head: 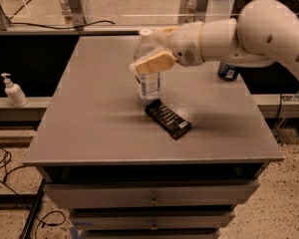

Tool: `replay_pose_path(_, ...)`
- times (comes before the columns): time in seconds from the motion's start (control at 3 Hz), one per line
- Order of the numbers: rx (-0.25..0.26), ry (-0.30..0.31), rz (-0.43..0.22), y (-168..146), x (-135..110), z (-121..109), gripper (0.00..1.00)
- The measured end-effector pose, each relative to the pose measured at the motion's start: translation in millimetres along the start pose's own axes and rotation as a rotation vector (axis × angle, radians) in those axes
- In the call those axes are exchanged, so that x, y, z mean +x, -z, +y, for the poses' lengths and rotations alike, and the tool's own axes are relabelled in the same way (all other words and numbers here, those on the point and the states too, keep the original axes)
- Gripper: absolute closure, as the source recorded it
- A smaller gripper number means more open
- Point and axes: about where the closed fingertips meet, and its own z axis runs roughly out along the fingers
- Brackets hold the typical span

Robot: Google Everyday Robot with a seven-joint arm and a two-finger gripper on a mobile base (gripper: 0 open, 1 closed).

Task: Move blue plastic bottle near rxbar chocolate

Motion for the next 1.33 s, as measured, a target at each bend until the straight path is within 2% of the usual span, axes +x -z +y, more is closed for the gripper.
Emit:
replay_pose_path(0.33, -0.075, 0.103, -0.011, -21, -27, -1, 0.00)
replay_pose_path(0.67, -0.119, 0.162, -0.017, -33, -42, -1, 0.00)
replay_pose_path(1.33, -0.140, 0.192, -0.013, -37, -46, -1, 0.00)
